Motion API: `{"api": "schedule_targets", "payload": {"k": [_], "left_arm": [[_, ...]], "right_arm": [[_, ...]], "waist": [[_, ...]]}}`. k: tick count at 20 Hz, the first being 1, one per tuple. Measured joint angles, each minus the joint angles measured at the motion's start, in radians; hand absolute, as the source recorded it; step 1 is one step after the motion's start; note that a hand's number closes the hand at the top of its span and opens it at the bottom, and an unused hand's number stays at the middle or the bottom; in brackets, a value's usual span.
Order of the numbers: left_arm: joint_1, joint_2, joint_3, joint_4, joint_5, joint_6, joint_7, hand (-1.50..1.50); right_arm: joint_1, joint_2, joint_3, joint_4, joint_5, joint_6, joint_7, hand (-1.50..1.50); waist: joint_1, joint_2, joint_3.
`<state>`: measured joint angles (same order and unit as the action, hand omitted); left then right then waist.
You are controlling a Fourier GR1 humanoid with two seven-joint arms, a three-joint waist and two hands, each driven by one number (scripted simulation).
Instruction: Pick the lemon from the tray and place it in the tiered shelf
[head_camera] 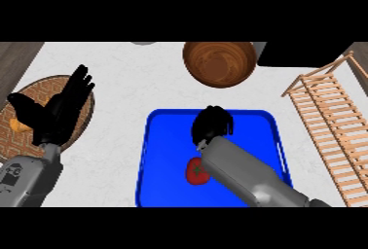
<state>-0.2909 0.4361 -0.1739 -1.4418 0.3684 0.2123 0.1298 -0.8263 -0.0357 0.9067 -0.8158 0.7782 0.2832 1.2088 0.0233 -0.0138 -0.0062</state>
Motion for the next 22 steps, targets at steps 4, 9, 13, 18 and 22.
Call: {"api": "schedule_targets", "payload": {"k": [4,9,13,18,22], "left_arm": [[0.003,-0.004,0.012,-0.011,-0.001,-0.002,0.014,0.0],[0.007,0.005,0.023,-0.01,0.002,-0.004,0.027,0.0],[0.02,0.001,0.03,-0.002,-0.003,-0.003,0.012,0.0],[0.028,-0.003,0.031,-0.003,-0.011,0.004,0.014,0.0],[0.041,0.003,0.041,-0.012,-0.013,0.008,0.017,0.0]], "right_arm": [[0.057,-0.007,0.037,-0.106,-0.002,-0.027,-0.022,1.5],[0.197,-0.001,0.067,-0.358,-0.042,-0.158,-0.119,1.5],[0.306,0.013,0.122,-0.546,-0.018,-0.268,-0.116,1.5],[0.346,0.022,0.11,-0.774,0.067,-0.404,-0.113,1.5],[0.36,0.023,0.092,-0.939,0.208,-0.46,-0.093,1.5]], "waist": [[-0.003,-0.002,-0.002],[-0.018,-0.004,0.002],[-0.029,0.0,0.005],[-0.042,-0.003,0.007],[-0.051,-0.007,0.007]]}}
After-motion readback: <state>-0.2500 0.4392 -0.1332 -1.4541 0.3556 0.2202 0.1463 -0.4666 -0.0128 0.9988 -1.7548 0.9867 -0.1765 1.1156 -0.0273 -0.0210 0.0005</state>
